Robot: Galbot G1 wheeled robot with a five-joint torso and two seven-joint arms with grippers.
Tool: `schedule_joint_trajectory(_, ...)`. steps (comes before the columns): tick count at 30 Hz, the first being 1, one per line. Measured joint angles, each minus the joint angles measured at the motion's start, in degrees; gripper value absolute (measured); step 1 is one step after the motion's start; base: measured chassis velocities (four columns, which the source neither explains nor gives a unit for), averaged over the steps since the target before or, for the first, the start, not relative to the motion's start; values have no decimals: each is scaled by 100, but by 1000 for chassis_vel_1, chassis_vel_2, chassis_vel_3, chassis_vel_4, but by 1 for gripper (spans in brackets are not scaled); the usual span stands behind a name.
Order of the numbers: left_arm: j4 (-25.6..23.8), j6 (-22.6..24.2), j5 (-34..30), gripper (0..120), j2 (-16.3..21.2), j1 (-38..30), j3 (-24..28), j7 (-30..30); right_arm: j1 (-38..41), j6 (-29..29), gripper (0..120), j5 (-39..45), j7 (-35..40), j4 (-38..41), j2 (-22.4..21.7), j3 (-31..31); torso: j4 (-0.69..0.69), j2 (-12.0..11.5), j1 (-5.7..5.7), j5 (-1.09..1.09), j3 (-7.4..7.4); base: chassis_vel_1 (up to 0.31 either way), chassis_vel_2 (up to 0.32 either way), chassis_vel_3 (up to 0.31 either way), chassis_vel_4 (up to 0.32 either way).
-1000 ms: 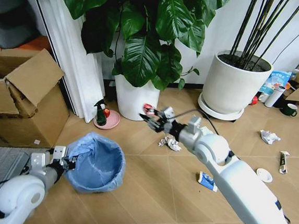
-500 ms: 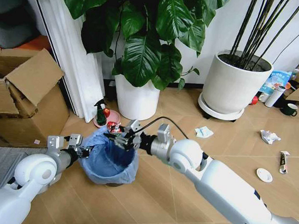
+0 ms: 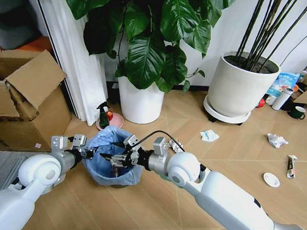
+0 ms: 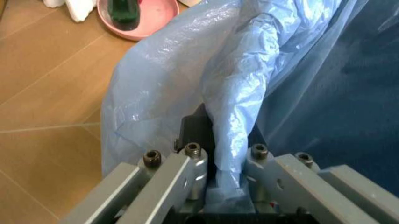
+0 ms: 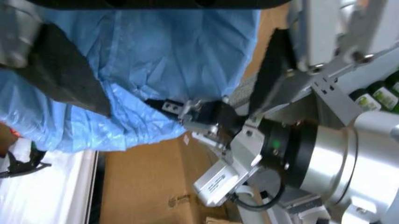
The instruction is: Pick up the trash bin and place the garbage on the floor into it.
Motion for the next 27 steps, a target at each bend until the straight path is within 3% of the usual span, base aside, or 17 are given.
schedule_joint_trajectory(2,-2,0,0,2,-4,8,-9,0,5,8,87,0,48,-1,22,21,0,0,0,0,0,0,0,0,0)
schedule_joint_trajectory(4,-10,0,15,2,-25,63,-67,8,17,68,97,11,407,-17,142,230,0,0,0,0,0,0,0,0,0)
schedule_joint_trajectory(9,-67,-1,35,2,18,215,-213,63,-13,69,100,30,501,-225,67,751,2,0,0,0,0,0,0,0,0)
schedule_joint_trajectory(16,-132,-2,98,2,170,455,-470,237,-462,244,100,-468,-709,-929,-785,1841,-1,0,0,2,0,0,0,0,0)
schedule_joint_trajectory(24,-277,-5,116,2,241,619,-591,305,-1628,397,100,-1350,-1422,-1878,-1193,2906,-3,-1,0,6,0,0,0,0,0)
schedule_joint_trajectory(25,-305,-7,127,2,235,651,-601,315,-1777,401,100,-1460,-1464,-1960,-1234,3069,5,0,0,5,-1,0,0,0,0)
schedule_joint_trajectory(27,-332,-8,157,2,218,704,-624,317,-2113,420,100,-1690,-1495,-2188,-1306,3346,-1,0,-1,-4,-2,0,0,0,0)
